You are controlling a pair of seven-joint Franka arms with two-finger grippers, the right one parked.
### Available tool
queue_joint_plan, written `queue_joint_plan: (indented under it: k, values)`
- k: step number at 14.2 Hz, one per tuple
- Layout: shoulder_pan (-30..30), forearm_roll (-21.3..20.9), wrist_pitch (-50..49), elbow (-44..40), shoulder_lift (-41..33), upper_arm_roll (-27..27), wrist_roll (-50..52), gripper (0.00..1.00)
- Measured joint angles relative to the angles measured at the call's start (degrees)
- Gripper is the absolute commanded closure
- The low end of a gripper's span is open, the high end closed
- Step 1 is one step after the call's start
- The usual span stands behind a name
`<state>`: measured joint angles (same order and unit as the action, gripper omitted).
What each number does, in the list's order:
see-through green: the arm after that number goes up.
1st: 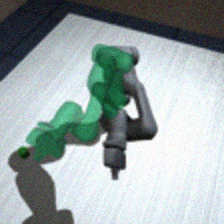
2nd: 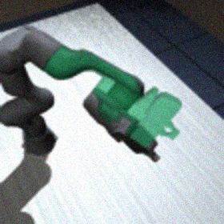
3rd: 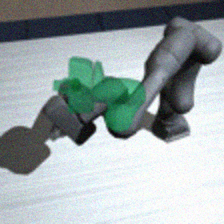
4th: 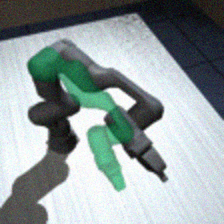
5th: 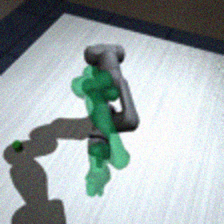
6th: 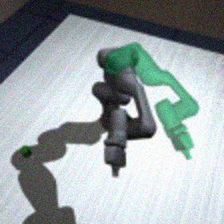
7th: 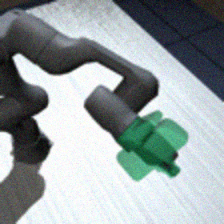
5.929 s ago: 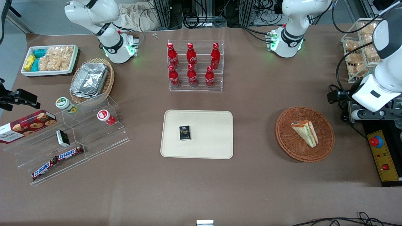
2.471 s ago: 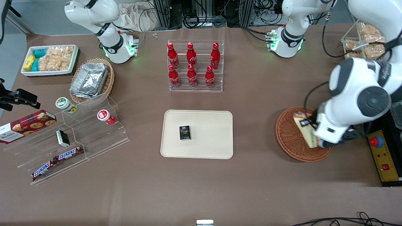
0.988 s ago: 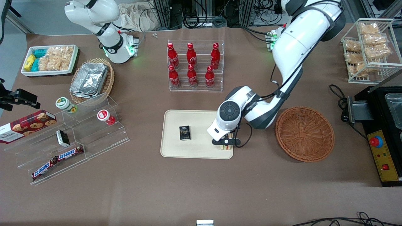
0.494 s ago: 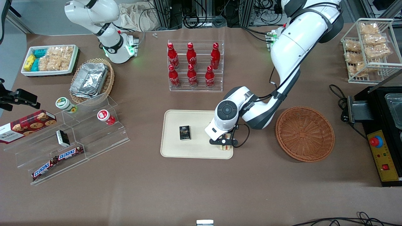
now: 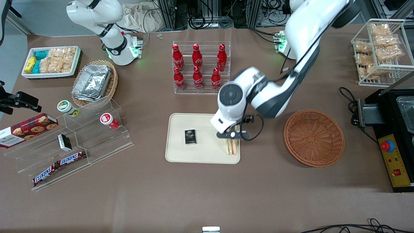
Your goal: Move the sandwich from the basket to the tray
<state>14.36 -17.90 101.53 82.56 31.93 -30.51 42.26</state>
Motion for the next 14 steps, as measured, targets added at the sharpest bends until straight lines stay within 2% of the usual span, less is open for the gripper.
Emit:
queue_joint_plan:
  k: [3,6,11,14]
  values:
    - [-8.4,9.5,-6.3,5.1,-13.0,0.5,-12.3,0.00]
    - [-21.0,13.5,-11.9,9.0,-21.6,1.0,-24.7,0.00]
    - [-34.3,13.3,-13.6,9.6,-24.0,1.4,-41.2,0.00]
    - [-37.2,8.3,-13.1,8.9,-23.0,1.8,-43.7,0.00]
